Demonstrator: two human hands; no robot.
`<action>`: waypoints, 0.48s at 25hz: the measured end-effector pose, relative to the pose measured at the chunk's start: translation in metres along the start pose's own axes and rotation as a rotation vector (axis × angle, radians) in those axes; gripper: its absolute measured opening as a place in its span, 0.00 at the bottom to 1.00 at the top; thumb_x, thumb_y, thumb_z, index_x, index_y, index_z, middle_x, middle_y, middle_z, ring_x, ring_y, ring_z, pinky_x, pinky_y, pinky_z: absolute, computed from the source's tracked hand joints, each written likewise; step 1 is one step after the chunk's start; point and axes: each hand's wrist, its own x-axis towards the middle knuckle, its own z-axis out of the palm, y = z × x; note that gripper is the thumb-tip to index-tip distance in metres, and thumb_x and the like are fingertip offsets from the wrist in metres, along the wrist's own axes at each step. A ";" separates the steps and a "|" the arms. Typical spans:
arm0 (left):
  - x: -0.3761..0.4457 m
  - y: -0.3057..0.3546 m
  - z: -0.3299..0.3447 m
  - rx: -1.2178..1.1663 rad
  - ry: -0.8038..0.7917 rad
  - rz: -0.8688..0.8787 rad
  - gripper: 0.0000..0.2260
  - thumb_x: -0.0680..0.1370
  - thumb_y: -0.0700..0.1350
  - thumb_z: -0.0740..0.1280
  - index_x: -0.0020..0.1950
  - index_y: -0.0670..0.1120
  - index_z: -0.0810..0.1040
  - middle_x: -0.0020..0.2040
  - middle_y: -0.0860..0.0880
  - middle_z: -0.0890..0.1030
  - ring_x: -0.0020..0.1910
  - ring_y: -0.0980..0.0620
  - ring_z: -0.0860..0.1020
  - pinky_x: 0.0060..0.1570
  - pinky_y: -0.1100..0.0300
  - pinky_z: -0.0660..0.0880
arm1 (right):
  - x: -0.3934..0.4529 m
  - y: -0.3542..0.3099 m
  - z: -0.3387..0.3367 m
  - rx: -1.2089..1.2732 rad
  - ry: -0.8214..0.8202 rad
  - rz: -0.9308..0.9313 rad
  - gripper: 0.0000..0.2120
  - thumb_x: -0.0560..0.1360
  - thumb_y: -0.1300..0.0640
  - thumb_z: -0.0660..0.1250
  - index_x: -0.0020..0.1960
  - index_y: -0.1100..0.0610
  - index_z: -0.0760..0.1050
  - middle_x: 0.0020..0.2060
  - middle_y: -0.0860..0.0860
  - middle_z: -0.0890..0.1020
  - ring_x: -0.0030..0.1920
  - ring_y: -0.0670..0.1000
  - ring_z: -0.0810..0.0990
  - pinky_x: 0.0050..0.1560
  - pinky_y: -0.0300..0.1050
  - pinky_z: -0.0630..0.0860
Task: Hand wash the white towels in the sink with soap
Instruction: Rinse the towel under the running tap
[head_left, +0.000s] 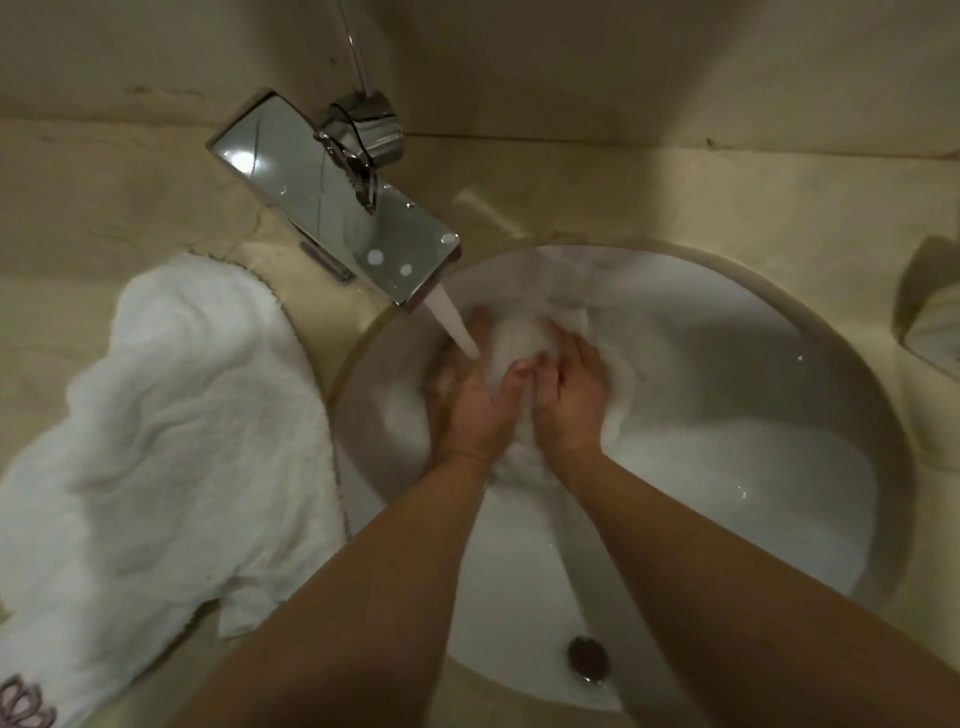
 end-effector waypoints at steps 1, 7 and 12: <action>0.003 0.000 0.002 0.010 0.036 0.011 0.37 0.77 0.71 0.52 0.73 0.45 0.72 0.70 0.42 0.76 0.70 0.43 0.73 0.72 0.50 0.65 | 0.003 0.001 0.001 -0.012 0.034 -0.001 0.33 0.74 0.43 0.48 0.66 0.60 0.76 0.58 0.62 0.80 0.59 0.63 0.76 0.62 0.57 0.70; 0.014 0.005 0.007 -0.078 0.115 -0.116 0.35 0.72 0.68 0.54 0.65 0.44 0.80 0.61 0.43 0.82 0.63 0.42 0.78 0.67 0.54 0.69 | 0.020 -0.006 0.002 -0.100 0.004 0.158 0.39 0.73 0.33 0.46 0.63 0.61 0.78 0.57 0.63 0.81 0.60 0.62 0.76 0.64 0.51 0.66; 0.019 0.019 -0.002 0.111 -0.066 -0.156 0.35 0.74 0.68 0.46 0.66 0.47 0.76 0.60 0.42 0.81 0.59 0.39 0.78 0.59 0.50 0.73 | 0.028 -0.014 0.001 -0.118 0.012 0.270 0.29 0.81 0.38 0.56 0.58 0.62 0.79 0.55 0.61 0.82 0.58 0.60 0.79 0.63 0.52 0.70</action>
